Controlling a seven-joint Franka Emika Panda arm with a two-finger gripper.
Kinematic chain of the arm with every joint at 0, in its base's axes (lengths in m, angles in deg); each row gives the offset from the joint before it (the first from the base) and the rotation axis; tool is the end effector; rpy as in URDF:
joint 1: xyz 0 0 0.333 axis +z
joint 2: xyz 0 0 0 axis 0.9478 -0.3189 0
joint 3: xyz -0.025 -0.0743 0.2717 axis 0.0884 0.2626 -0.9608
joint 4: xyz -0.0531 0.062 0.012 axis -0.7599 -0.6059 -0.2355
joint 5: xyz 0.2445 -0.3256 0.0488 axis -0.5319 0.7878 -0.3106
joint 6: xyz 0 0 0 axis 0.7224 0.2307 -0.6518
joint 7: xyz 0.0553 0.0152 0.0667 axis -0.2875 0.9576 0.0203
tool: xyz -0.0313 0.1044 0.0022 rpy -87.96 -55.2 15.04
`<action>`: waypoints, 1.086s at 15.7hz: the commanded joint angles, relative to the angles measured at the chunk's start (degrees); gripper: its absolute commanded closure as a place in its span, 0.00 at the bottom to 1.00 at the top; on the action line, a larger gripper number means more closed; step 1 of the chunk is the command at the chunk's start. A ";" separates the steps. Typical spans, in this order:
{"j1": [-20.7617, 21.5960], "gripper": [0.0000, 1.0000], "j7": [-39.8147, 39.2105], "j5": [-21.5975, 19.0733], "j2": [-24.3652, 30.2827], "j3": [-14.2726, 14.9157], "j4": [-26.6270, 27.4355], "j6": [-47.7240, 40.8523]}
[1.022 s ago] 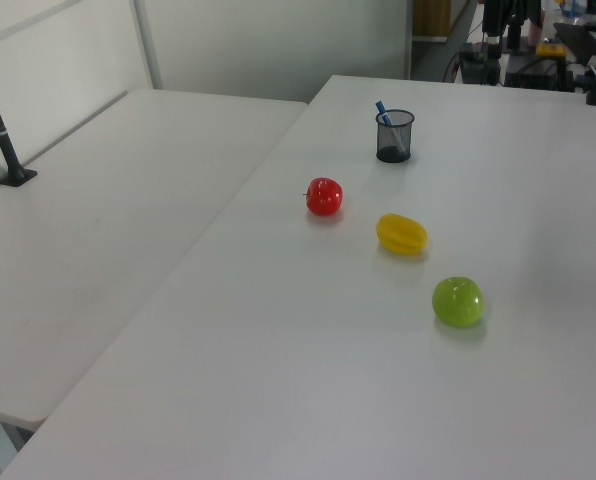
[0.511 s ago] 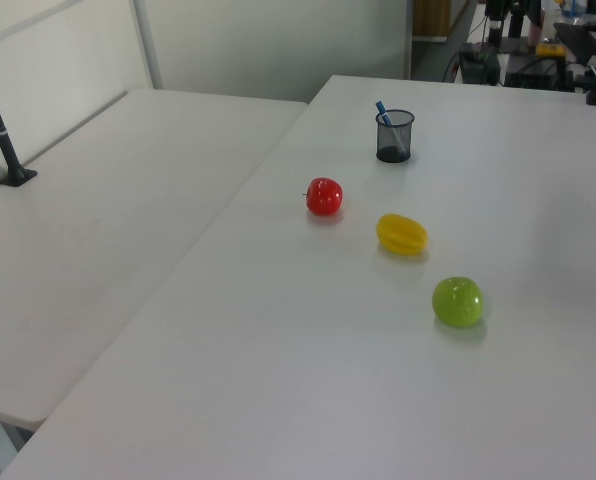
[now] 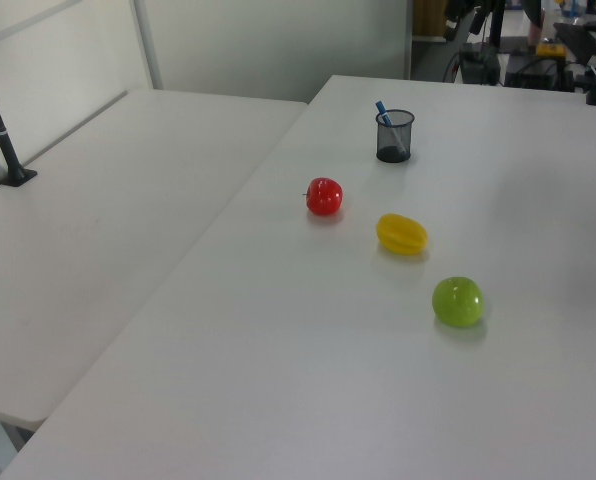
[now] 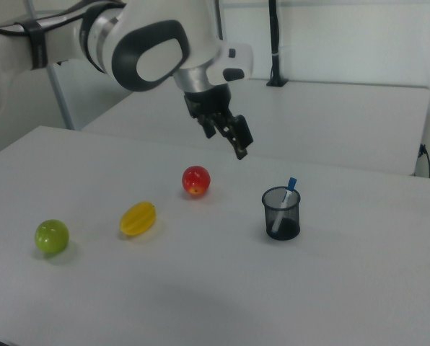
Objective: Take marker pen
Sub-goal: 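Move the gripper over the black mesh pen cup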
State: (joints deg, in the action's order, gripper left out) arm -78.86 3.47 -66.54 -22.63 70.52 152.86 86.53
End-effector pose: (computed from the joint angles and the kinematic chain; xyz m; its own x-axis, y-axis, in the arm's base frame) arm 0.6044 -0.1995 0.5604 0.9024 -0.3336 0.2729 -0.3126 -0.9425 -0.1182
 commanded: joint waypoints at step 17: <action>-2.38 0.00 4.28 0.29 -19.83 -0.37 -5.86 27.33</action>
State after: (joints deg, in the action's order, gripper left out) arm -81.55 7.21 -66.60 -39.73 69.97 149.73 112.56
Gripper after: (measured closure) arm 0.000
